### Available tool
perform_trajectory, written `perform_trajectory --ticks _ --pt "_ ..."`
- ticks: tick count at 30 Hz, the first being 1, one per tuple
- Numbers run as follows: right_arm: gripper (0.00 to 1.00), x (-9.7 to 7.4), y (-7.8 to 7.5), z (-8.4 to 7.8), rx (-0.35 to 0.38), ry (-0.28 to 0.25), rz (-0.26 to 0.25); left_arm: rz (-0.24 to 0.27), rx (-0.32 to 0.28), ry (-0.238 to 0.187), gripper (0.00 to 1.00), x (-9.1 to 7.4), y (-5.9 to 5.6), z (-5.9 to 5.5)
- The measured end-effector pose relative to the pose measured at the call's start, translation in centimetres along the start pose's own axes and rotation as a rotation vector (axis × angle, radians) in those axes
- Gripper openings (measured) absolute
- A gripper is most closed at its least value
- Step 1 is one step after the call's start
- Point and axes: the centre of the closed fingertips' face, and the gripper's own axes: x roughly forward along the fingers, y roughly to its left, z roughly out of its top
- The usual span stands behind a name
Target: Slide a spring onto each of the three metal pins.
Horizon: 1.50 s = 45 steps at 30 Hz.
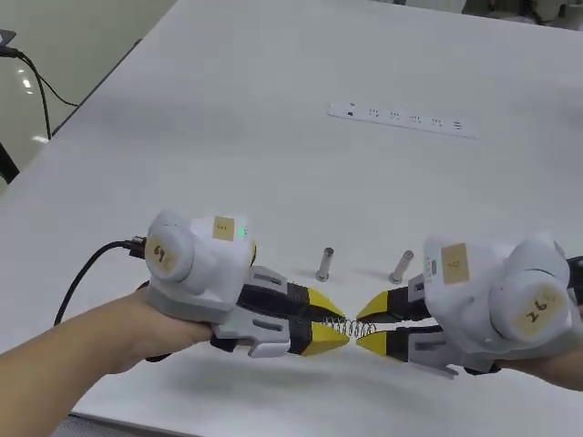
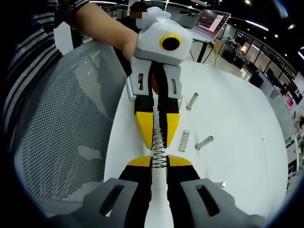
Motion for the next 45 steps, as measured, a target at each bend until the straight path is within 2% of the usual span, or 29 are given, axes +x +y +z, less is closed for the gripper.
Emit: perform_trajectory --ticks 11,15,20,30,37,45 --pt "0.09 -0.4 0.4 0.0 0.008 -0.032 0.014 -0.045 -0.008 0.006 0.03 0.1 -0.6 0.1" --pt "0.11 -0.5 0.5 -0.4 0.014 -0.029 0.022 -0.053 -0.001 0.015 0.03 0.1 -0.8 0.0" --pt "0.08 -0.4 0.8 -0.8 0.012 -0.025 0.037 -0.056 0.000 0.016 0.03 0.1 -1.0 0.0" --pt "0.07 -0.5 0.8 -0.6 -0.007 -0.033 0.028 -0.053 0.003 0.027 0.02 0.0 -1.0 -0.3" --pt "0.07 -1.5 0.5 0.4 -0.013 -0.074 0.031 -0.046 -0.001 0.019 0.02 -0.1 -0.9 -0.4" --pt "0.07 -2.2 0.5 2.4 -0.029 -0.127 0.042 -0.041 0.027 0.041 0.02 0.0 -0.9 -0.8"
